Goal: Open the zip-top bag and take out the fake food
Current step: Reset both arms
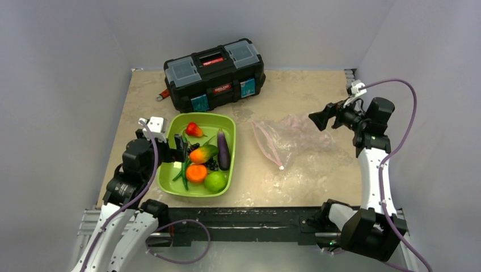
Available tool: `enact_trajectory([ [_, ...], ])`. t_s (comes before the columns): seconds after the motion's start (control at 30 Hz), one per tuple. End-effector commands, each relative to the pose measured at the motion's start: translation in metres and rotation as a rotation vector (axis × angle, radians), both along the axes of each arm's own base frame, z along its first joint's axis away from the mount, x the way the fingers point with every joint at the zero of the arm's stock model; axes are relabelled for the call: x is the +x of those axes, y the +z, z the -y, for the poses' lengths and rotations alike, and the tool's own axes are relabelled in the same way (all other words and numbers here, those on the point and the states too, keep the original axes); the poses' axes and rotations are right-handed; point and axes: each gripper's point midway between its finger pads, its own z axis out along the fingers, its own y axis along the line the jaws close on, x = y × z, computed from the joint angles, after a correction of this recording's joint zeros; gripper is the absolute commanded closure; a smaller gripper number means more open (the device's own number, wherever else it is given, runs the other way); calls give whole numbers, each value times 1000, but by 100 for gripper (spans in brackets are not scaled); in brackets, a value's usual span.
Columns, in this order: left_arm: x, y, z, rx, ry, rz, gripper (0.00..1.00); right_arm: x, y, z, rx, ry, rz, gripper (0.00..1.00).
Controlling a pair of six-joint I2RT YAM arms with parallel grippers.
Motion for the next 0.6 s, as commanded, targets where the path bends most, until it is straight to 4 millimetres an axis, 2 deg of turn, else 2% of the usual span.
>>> enact_trajectory([
  [0.0,2,3,0,0,-5,9,0,-3,19,-5,31,24,56,1],
  [0.17,4,3,0,-19,-4,-18,0,5,21,5,41,-52,43,1],
  [0.33,3,4,0,-37,-6,-16,0,1,17,-5,64,13,32,1],
  [0.57,3,6,-3,-38,8,-10,0,6,16,-1,98,-33,11,1],
])
